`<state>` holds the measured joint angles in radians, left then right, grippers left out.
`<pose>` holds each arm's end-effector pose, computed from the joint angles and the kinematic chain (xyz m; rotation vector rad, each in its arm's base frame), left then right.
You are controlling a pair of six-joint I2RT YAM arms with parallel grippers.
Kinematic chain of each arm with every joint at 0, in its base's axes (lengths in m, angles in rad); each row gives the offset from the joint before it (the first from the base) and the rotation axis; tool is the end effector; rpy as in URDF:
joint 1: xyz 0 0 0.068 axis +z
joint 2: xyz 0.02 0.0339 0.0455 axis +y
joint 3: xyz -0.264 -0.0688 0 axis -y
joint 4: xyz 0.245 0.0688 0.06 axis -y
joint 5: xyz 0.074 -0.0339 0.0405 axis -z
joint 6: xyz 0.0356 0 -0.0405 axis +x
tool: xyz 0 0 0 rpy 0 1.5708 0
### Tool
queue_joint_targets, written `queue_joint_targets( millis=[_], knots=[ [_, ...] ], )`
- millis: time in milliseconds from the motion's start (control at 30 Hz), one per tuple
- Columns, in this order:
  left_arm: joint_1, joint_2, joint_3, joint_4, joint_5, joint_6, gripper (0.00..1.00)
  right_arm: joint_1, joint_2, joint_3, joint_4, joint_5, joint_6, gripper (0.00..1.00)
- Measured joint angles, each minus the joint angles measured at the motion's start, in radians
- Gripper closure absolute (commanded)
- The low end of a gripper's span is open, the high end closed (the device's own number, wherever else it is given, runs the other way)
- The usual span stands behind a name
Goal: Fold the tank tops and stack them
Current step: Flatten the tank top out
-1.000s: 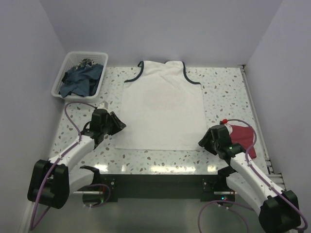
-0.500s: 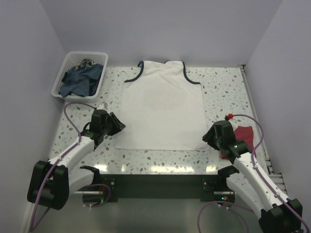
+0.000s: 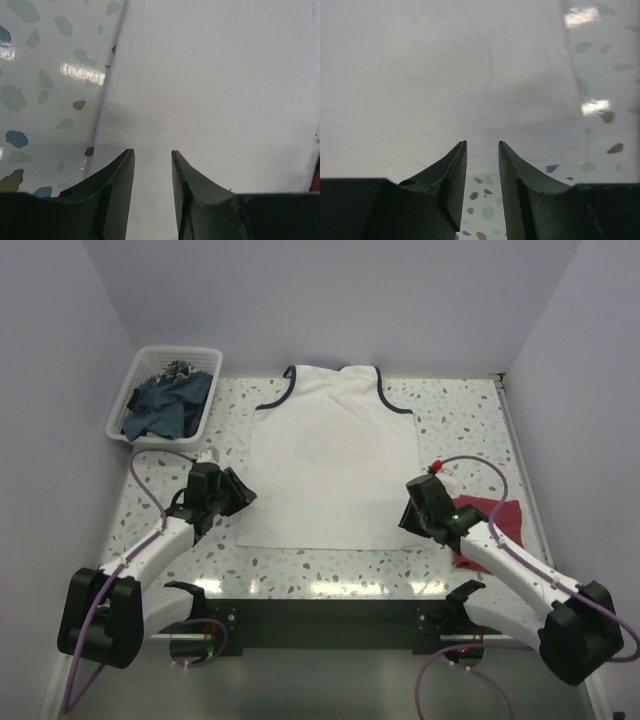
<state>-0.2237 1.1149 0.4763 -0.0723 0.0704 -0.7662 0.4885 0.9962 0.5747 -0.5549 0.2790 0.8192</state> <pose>0.2132 -0.0511 0.1812 -0.5935 2.2757 -0.5851 0.1682 0.0783 0.2000 0.5175 2.4479 0.1871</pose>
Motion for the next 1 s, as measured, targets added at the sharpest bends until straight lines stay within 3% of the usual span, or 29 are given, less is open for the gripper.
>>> queue_joint_targets(
  millis=[233, 400, 533, 767, 1000],
  knots=[
    [0.080, 0.170, 0.178, 0.007, -0.014, 0.005, 0.57, 0.296, 0.328, 0.285, 0.090, 0.101, -0.006, 0.63],
    [0.092, 0.356, 0.333, 0.037, -0.001, 0.027, 0.59, 0.394, 0.637, 0.537, 0.130, 0.120, -0.028, 0.62],
    [0.092, 0.426, 0.352, 0.066, 0.007, 0.026, 0.59, 0.428, 0.809, 0.649, 0.163, 0.114, -0.045, 0.62],
    [0.092, 0.373, 0.238, 0.093, -0.006, 0.019, 0.58, 0.478, 0.848, 0.546, 0.203, 0.134, -0.054, 0.61],
    [0.092, 0.261, 0.168, 0.095, -0.035, 0.015, 0.57, 0.529, 0.668, 0.323, 0.257, 0.121, -0.033, 0.60]
  ],
)
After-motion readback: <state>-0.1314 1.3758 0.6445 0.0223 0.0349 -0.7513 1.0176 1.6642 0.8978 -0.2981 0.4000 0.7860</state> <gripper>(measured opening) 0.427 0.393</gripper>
